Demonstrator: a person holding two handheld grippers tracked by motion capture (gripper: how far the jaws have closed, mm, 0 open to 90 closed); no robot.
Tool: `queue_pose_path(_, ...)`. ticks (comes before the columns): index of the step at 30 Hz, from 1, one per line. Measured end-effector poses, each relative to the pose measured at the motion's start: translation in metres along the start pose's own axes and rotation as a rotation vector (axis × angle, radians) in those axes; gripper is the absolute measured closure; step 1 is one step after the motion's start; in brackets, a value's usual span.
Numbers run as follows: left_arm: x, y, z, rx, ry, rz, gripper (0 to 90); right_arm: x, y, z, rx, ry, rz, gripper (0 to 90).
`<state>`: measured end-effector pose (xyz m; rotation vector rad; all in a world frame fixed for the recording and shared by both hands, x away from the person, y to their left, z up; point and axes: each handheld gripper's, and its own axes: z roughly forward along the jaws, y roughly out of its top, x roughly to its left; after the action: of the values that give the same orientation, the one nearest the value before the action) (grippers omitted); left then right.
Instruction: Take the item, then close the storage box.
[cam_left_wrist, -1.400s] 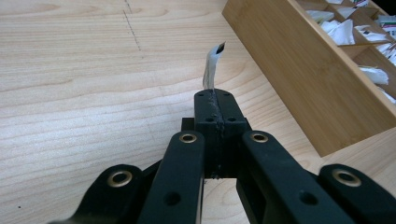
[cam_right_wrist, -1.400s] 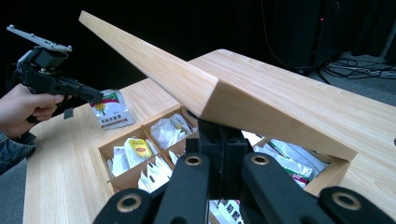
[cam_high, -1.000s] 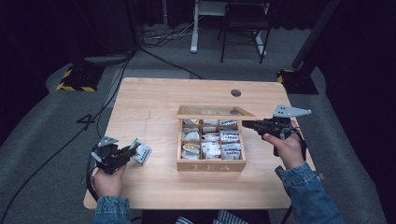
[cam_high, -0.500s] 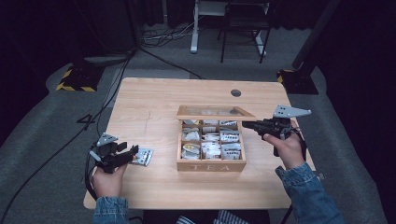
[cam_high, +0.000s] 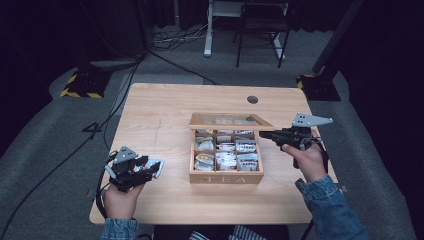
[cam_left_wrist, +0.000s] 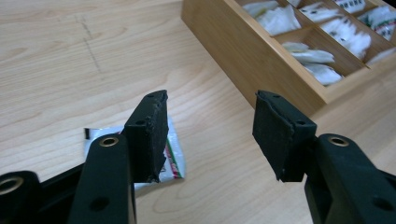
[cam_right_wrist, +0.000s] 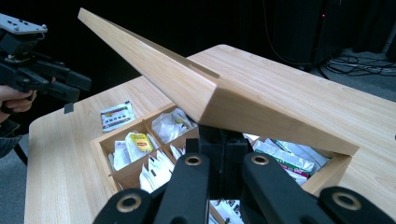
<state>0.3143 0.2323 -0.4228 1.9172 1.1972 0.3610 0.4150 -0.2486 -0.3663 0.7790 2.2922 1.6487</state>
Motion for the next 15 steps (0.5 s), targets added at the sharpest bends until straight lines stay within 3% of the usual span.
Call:
queue_pose_path(10,-0.019,-0.002,0.009,0.058,-0.051,0.077,46.0,0.002,0.000,-0.003,0.013,0.009,-0.006,90.0)
queue_pose_path(15,-0.022,-0.008,0.019,0.096,-0.074,0.079,45.9,0.002,-0.001,-0.006,0.026,0.007,-0.008,90.0)
